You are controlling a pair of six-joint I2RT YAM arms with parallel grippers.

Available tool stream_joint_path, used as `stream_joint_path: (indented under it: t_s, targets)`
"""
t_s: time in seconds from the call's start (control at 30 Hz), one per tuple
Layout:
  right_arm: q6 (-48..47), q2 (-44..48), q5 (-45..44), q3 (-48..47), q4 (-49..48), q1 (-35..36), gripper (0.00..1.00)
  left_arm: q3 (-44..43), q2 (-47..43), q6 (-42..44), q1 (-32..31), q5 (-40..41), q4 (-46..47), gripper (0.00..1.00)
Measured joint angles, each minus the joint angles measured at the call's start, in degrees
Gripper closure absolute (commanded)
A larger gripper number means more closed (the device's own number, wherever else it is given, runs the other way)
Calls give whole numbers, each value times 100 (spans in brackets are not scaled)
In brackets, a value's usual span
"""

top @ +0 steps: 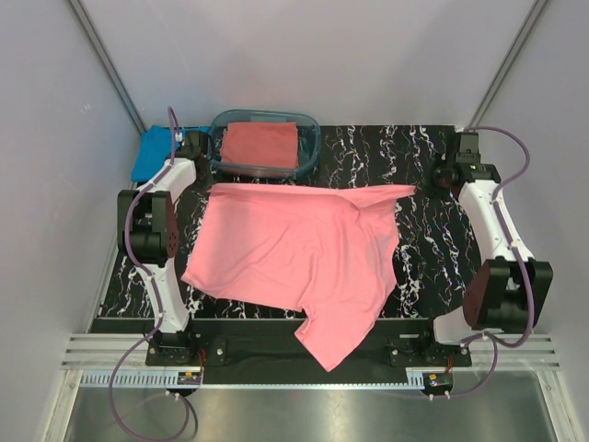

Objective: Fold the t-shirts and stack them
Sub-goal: Fold the tshirt

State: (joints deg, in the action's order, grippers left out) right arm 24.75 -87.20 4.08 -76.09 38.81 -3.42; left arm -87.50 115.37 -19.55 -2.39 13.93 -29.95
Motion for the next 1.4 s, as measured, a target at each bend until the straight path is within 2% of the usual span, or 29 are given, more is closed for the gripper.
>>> stream_joint_path:
  t_s: [0.23, 0.47, 0.77, 0.97, 1.07, 1.1, 1.13, 1.2, 1.23, 1.3, 1.37, 1.4]
  targets:
    - [184, 918, 190, 789, 481, 0, 100, 0, -2, 42, 0, -52, -376, 100]
    - [295, 1259, 273, 1631, 898, 0, 100, 0, -13, 129, 0, -26, -793, 100]
    - [297, 1217, 295, 2068, 1008, 0, 100, 186, -219, 243, 0, 79, -1099, 100]
    - [284, 796, 313, 2068, 1019, 0, 100, 190, -219, 240, 0, 151, -1231, 100]
    - [245, 551, 343, 2068, 1060, 0, 95, 192, -212, 208, 0, 153, -1268, 90]
    - [227, 485, 365, 2068, 1078, 0, 91, 195, -208, 184, 0, 155, -1276, 85]
    - [208, 435, 391, 2065, 1091, -2, 86, 212, -203, 157, 0, 157, -1274, 77]
    - [186, 369, 413, 2057, 1128, -2, 68, 254, -195, 105, 0, 181, -1287, 63]
    - [153, 341, 413, 2028, 1191, -2, 49, 282, -195, 79, 7, 197, -1296, 49]
    - [98, 295, 411, 1904, 1311, -4, 33, 348, -197, 13, 13, 232, -1322, 39]
    - [13, 223, 396, 1641, 1419, -9, 29, 468, -216, -90, 24, 291, -1322, 30]
    - [-11, 157, 398, 1449, 1478, -11, 29, 566, -258, -142, 31, 326, -1320, 29]
